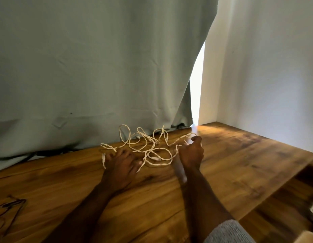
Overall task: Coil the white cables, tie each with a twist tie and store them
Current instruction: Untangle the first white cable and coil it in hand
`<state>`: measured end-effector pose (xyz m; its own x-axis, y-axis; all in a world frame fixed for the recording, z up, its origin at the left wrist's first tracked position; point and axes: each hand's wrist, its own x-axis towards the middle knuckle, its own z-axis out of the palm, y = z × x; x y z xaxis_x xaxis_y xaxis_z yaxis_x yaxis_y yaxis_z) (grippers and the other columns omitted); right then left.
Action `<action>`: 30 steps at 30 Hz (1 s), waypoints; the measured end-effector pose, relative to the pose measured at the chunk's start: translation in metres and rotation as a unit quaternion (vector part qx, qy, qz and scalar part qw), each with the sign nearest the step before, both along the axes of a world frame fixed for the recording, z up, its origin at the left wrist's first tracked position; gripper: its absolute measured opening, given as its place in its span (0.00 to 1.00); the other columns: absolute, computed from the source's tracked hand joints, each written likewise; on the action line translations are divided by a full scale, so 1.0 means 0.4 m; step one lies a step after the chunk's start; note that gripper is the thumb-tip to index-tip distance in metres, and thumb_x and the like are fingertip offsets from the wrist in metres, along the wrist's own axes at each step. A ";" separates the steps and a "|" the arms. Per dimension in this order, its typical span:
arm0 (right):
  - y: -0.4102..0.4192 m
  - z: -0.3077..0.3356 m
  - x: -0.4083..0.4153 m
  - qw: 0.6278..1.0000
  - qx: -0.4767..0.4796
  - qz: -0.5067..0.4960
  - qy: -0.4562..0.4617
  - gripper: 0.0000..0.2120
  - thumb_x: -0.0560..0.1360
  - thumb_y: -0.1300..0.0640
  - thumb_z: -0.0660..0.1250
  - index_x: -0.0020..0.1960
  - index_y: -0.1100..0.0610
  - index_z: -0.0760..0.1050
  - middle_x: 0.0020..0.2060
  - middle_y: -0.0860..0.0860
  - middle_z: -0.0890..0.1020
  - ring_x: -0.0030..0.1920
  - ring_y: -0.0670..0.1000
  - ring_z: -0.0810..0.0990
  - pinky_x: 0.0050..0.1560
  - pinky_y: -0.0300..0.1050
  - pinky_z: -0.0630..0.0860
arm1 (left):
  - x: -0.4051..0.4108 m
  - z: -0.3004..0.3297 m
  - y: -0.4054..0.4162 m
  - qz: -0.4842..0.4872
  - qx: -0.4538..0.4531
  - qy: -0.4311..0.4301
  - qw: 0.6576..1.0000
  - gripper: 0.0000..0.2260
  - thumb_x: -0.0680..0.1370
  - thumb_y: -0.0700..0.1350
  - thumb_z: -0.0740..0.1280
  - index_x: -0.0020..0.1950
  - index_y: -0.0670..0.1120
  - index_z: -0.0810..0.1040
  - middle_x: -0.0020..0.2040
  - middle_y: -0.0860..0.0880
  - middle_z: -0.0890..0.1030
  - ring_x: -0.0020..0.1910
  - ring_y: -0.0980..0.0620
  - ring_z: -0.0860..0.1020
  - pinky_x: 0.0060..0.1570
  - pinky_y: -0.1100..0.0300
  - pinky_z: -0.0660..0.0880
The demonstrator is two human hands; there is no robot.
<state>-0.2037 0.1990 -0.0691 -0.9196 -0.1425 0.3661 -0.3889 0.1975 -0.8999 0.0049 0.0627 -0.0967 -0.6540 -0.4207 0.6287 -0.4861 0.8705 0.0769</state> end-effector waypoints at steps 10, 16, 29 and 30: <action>0.007 -0.031 -0.106 0.988 0.149 -0.014 0.028 0.12 0.81 0.54 0.64 0.58 0.59 0.81 0.53 0.58 0.84 0.52 0.59 0.82 0.49 0.43 0.72 | -0.147 0.006 0.051 0.002 0.051 -0.020 0.999 0.23 0.78 0.59 0.63 0.73 0.58 0.68 0.73 0.55 0.70 0.74 0.53 0.64 0.69 0.44 0.56; 0.010 0.008 -0.038 0.984 0.132 -0.066 0.100 0.13 0.77 0.49 0.67 0.47 0.59 0.82 0.36 0.51 0.78 0.37 0.52 0.75 0.44 0.48 0.76 | -0.128 -0.014 0.016 -0.024 0.134 0.049 0.990 0.21 0.77 0.53 0.68 0.70 0.54 0.73 0.70 0.52 0.73 0.71 0.50 0.68 0.72 0.46 0.62; -0.114 0.019 0.225 0.768 0.152 0.293 0.549 0.17 0.79 0.48 0.58 0.60 0.56 0.79 0.53 0.55 0.83 0.54 0.56 0.78 0.57 0.55 0.69 | 0.008 0.129 0.058 -0.228 0.451 0.342 0.792 0.09 0.82 0.49 0.64 0.52 0.47 0.82 0.44 0.50 0.86 0.44 0.56 0.83 0.45 0.62 0.79; -0.125 0.007 0.247 0.746 0.183 0.322 0.554 0.19 0.78 0.48 0.59 0.60 0.57 0.79 0.56 0.57 0.83 0.58 0.58 0.78 0.61 0.55 0.67 | 0.018 0.131 0.050 -0.204 0.429 0.320 0.820 0.06 0.81 0.46 0.66 0.52 0.48 0.82 0.45 0.50 0.86 0.45 0.58 0.83 0.46 0.64 0.78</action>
